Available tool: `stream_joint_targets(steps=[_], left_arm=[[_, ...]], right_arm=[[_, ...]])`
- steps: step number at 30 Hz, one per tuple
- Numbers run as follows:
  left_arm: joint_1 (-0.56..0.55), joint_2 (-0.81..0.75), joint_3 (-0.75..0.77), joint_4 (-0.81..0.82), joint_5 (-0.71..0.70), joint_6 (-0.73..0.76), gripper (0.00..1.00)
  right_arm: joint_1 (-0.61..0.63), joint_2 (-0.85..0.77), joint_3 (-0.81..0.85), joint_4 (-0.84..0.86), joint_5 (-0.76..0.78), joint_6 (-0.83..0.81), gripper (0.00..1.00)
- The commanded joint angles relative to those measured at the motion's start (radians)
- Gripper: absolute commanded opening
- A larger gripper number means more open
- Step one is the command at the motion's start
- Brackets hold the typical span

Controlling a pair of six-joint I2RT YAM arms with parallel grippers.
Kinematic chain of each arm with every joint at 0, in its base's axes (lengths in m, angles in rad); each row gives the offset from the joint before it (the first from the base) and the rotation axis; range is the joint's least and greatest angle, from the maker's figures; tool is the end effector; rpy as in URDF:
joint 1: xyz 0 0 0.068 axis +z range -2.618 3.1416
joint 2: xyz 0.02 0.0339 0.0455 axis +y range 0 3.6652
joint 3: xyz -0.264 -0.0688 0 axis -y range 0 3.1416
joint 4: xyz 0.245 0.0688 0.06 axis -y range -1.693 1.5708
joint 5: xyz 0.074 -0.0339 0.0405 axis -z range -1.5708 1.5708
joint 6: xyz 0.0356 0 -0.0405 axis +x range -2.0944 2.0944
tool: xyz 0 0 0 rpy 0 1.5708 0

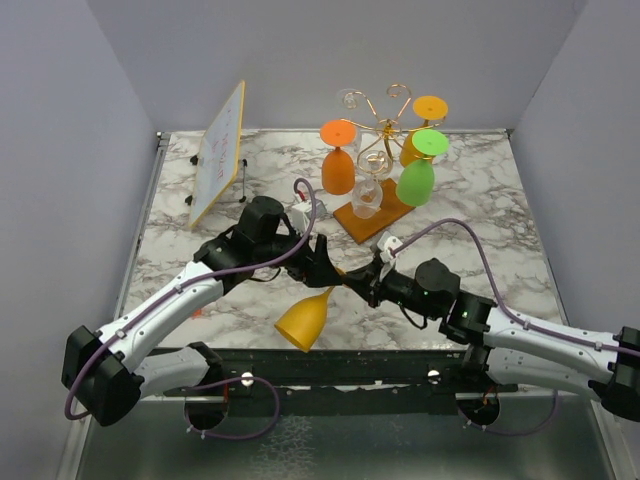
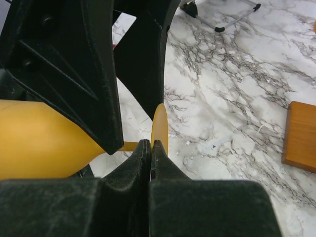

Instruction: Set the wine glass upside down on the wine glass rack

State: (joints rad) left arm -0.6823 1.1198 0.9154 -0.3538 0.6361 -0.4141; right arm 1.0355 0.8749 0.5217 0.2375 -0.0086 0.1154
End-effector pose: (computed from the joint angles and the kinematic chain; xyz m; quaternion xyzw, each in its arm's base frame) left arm 0.1761 -0.1703 0.3058 0.2613 0.8030 -0.4735 0.2506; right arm 0.1070 0.1810 0.2750 -0.3341 0.6679 0.3646 0.5562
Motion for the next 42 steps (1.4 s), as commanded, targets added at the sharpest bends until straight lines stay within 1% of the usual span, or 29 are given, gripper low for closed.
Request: stream_joint_targets(steps=[1,3,5,11,14,18,19,22,24,25,28,30,32,35,38,40,42], left_arm=[[0.000,0.001,-0.010,-0.028,0.087,0.062,0.64],[0.000,0.011,-0.022,-0.036,0.094,0.075,0.52],[-0.001,0.023,-0.029,-0.051,0.086,0.087,0.46],[-0.002,0.059,-0.038,-0.077,0.062,0.111,0.39],[-0.002,0.086,-0.033,-0.094,0.039,0.120,0.27],[-0.003,0.111,-0.020,-0.103,0.033,0.128,0.02],[-0.002,0.111,-0.018,-0.103,0.032,0.132,0.00],[-0.002,0.093,-0.009,-0.102,0.015,0.146,0.00],[-0.002,0.072,-0.007,-0.097,-0.006,0.154,0.00],[-0.002,0.061,-0.008,-0.091,-0.019,0.156,0.00],[-0.002,0.017,-0.021,-0.063,-0.073,0.154,0.00],[-0.003,-0.014,-0.035,-0.030,-0.134,0.153,0.00],[-0.002,-0.040,-0.042,0.004,-0.198,0.149,0.00],[-0.002,-0.080,-0.048,0.067,-0.268,0.147,0.00],[-0.002,-0.135,-0.063,0.153,-0.308,0.137,0.00],[-0.002,-0.176,-0.074,0.209,-0.338,0.121,0.00],[-0.002,-0.213,-0.075,0.239,-0.371,0.114,0.00]], right_arm=[[0.069,0.036,-0.005,0.076,0.147,-0.087,0.01],[0.080,0.051,-0.004,0.094,0.173,-0.099,0.01],[0.084,0.059,-0.008,0.123,0.192,-0.104,0.01],[0.092,0.063,-0.014,0.169,0.203,-0.106,0.01],[0.095,0.060,-0.018,0.178,0.206,-0.106,0.01],[0.095,0.061,-0.020,0.184,0.200,-0.093,0.01],[0.095,0.062,-0.019,0.181,0.201,-0.080,0.01],[0.095,0.058,-0.007,0.145,0.239,-0.005,0.01],[0.095,0.046,0.005,0.108,0.297,0.079,0.08],[0.095,0.035,0.005,0.098,0.313,0.106,0.13],[0.095,-0.017,-0.015,0.107,0.324,0.168,0.35],[0.095,-0.058,-0.026,0.119,0.327,0.204,0.45],[0.095,-0.089,-0.019,0.111,0.350,0.259,0.53],[0.095,-0.105,0.022,0.056,0.418,0.392,0.58],[0.095,-0.097,0.085,-0.039,0.499,0.574,0.59],[0.095,-0.089,0.130,-0.154,0.581,0.793,0.57],[0.095,-0.083,0.161,-0.260,0.608,1.014,0.54]])
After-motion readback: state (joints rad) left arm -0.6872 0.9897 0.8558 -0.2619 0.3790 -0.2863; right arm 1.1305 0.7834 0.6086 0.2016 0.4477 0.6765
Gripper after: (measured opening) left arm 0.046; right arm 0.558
